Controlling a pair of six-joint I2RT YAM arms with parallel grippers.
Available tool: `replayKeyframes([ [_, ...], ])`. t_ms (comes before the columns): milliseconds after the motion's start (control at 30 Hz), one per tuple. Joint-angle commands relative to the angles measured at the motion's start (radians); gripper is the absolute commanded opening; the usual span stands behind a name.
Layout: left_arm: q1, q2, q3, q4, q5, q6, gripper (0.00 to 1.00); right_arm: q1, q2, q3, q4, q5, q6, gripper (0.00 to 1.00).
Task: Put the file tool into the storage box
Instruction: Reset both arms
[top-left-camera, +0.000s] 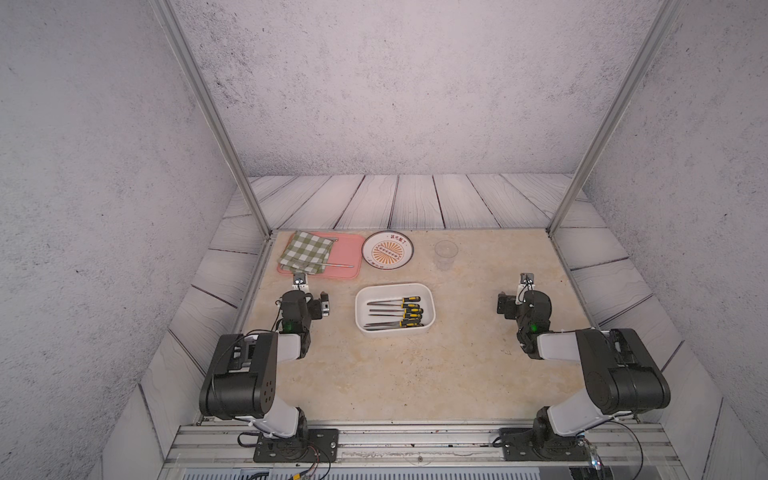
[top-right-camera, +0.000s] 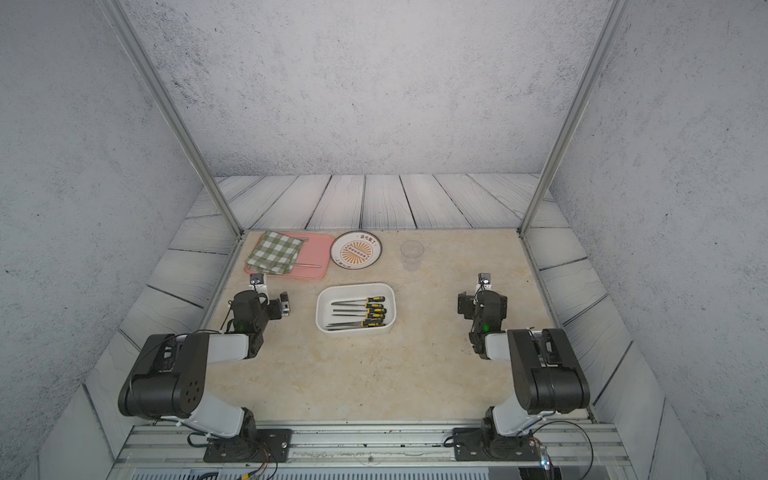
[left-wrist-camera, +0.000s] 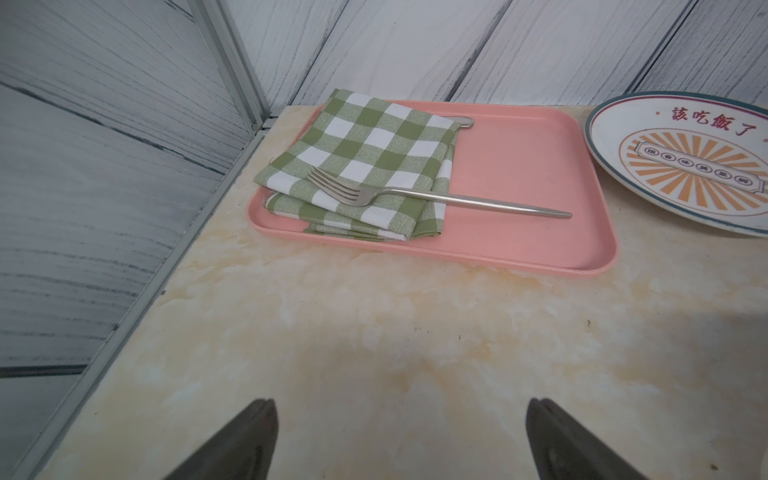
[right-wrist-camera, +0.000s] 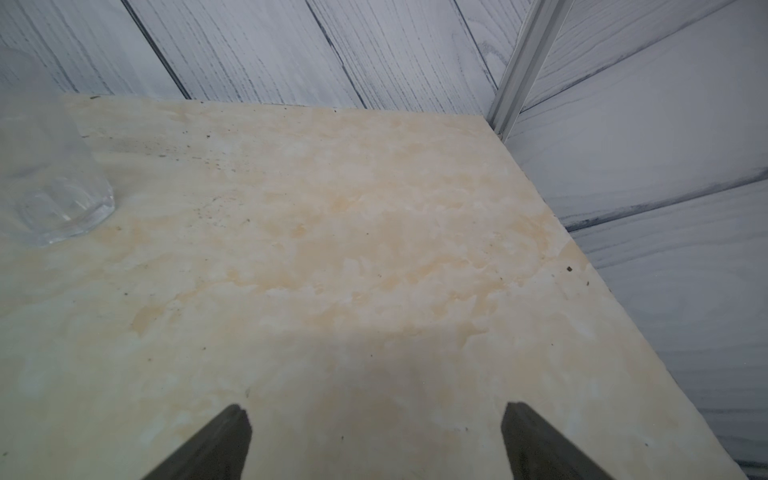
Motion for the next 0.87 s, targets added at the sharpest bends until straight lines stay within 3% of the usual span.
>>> replayKeyframes([
  [0, 0.007, -0.015, 0.013, -0.006, 0.008, 0.012, 0.98, 0.000, -0.016, 0.012, -0.012, -0.025, 0.017, 0.99],
  [833, 0.007, -0.013, 0.017, -0.012, 0.009, 0.013, 0.98, 0.000, -0.024, 0.012, -0.027, -0.028, 0.015, 0.99],
])
